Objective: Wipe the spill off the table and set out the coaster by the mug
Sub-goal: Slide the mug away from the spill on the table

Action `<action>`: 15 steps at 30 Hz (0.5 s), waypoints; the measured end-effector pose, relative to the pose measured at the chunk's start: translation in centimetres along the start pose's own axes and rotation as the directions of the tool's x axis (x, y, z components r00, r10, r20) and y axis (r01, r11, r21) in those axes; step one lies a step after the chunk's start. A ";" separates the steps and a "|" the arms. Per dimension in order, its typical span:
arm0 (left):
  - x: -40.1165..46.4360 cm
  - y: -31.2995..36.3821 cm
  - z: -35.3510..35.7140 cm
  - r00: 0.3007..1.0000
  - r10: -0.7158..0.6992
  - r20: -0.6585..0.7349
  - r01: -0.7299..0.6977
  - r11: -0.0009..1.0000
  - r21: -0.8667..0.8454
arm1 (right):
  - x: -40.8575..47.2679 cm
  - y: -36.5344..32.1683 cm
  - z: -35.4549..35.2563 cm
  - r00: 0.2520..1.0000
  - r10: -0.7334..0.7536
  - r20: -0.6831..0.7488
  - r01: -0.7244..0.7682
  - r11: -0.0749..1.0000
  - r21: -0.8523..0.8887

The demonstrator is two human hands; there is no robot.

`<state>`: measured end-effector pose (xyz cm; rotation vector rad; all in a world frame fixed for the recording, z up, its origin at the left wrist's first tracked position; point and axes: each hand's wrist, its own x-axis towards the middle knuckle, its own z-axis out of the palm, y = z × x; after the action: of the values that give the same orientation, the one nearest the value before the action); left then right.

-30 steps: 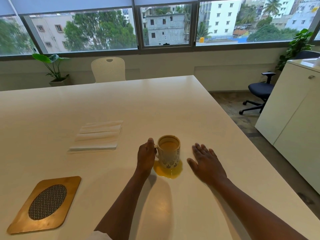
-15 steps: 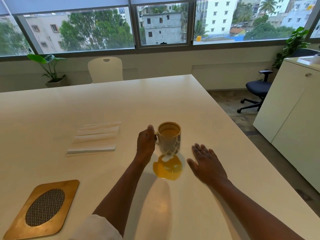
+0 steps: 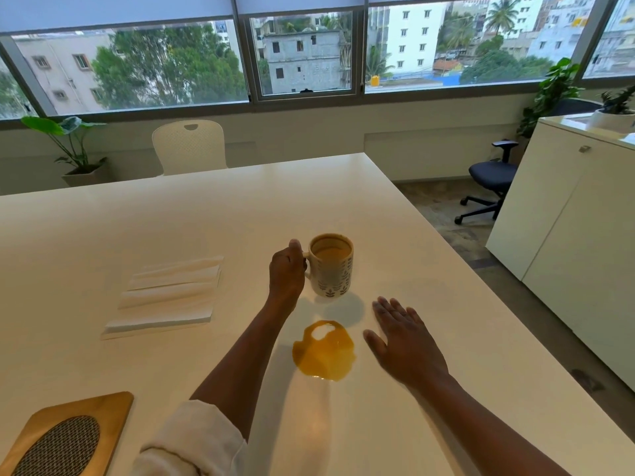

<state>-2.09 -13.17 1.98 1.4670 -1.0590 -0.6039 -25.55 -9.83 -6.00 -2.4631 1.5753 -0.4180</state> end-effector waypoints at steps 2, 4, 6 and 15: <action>1.0 -0.4 0.5 1.000 -0.008 -0.006 0.008 1.000 0.001 | 0.1 0.0 0.0 1.000 0.004 0.000 -0.004 1.000 -0.001; 2.0 -0.7 0.9 1.000 -0.015 -0.015 0.015 1.000 0.015 | 0.0 0.0 0.0 1.000 0.005 0.002 -0.005 1.000 0.002; 3.0 -1.1 1.4 1.000 -0.013 -0.018 0.014 0.999 0.032 | 0.0 0.0 0.0 1.000 0.008 0.006 -0.008 1.000 0.009; 7.0 -2.9 3.2 0.997 -0.066 -0.028 0.067 0.997 0.038 | 0.2 0.0 0.1 1.000 0.006 -0.024 -0.006 1.000 0.015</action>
<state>-0.81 -21.02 -0.06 1.5456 -1.0096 -0.6123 -25.45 -9.99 -6.03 -2.4503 1.5824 -0.4584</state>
